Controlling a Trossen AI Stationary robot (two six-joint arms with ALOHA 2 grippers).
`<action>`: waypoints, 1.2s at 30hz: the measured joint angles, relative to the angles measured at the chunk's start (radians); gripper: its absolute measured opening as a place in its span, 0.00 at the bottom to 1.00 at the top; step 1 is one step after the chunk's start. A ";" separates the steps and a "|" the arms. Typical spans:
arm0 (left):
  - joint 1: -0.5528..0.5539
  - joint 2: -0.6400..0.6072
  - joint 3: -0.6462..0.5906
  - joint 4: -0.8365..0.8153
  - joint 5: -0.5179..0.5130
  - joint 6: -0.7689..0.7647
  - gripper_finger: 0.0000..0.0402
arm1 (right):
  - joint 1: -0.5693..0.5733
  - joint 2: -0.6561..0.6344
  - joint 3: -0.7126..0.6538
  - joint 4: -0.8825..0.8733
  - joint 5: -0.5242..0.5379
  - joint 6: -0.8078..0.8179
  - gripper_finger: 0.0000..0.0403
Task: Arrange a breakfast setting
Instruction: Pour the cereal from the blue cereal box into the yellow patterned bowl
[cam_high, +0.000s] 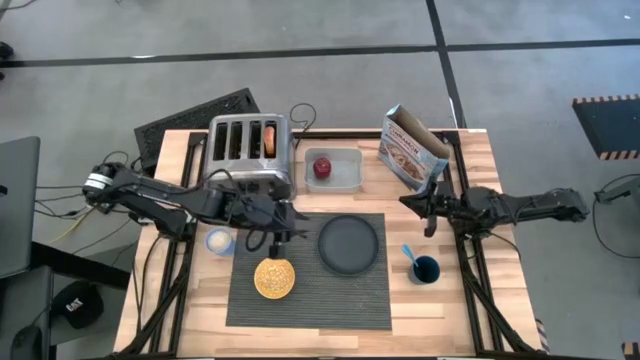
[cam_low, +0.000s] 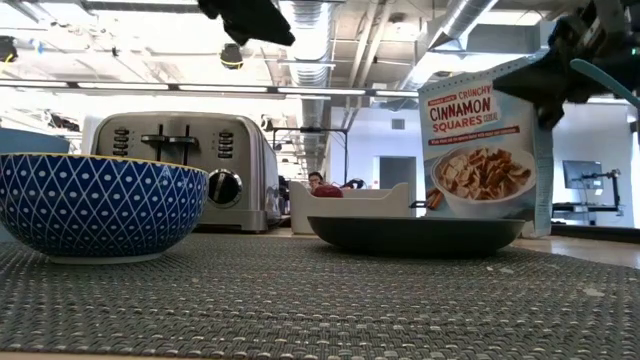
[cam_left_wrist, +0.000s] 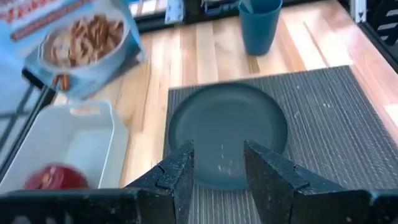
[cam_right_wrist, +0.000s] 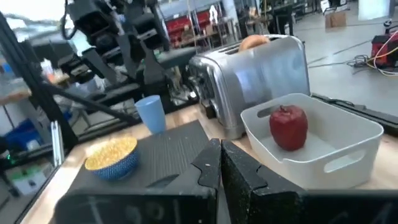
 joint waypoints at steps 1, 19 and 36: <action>0.007 0.000 -0.023 0.047 0.008 0.016 0.31 | 0.005 0.011 0.033 -0.028 0.007 0.000 0.10; 0.109 -0.001 -0.145 0.295 0.089 0.023 0.31 | 0.010 0.176 0.832 -0.927 0.161 0.055 0.11; 0.123 -0.001 -0.145 0.316 0.082 0.036 0.31 | -0.065 0.181 0.801 -1.298 0.307 0.193 0.51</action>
